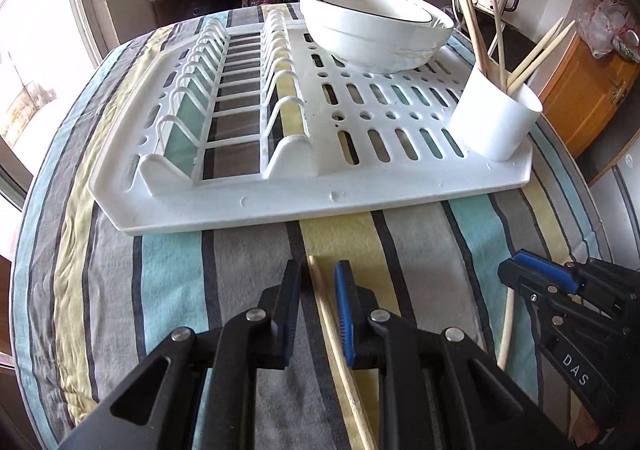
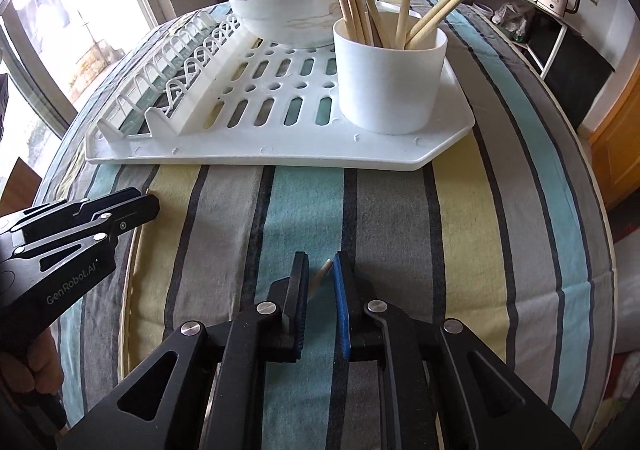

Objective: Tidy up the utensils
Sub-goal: 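Close the right gripper on a chopstick while the left gripper grasps the other chopstick, then lift both held chopsticks and carry them over the white cup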

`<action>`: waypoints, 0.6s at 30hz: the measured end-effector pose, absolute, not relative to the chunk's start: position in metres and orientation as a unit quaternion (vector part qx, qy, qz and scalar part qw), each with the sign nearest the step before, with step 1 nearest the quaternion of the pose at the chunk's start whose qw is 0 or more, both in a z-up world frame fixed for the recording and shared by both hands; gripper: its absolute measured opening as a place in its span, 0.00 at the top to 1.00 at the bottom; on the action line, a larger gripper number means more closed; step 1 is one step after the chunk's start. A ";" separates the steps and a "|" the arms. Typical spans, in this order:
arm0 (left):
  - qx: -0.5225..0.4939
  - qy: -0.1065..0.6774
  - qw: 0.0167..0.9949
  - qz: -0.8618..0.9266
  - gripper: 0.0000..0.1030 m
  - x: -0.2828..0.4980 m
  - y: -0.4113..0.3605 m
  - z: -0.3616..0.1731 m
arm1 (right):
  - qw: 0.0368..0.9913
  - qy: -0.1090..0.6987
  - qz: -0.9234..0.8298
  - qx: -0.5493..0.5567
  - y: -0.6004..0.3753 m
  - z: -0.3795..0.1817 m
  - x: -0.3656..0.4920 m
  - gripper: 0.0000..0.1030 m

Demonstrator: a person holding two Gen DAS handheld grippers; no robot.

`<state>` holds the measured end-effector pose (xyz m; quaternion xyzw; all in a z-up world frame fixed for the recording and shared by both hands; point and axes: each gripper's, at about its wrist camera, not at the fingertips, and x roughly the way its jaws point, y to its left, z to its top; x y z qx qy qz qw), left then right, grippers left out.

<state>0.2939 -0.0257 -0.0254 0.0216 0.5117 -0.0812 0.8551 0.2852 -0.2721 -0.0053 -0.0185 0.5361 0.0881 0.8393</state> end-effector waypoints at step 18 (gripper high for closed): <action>0.009 0.487 0.867 -0.104 0.96 0.286 -0.021 0.003 | 0.857 0.499 0.130 0.018 -0.295 0.028 0.284 0.97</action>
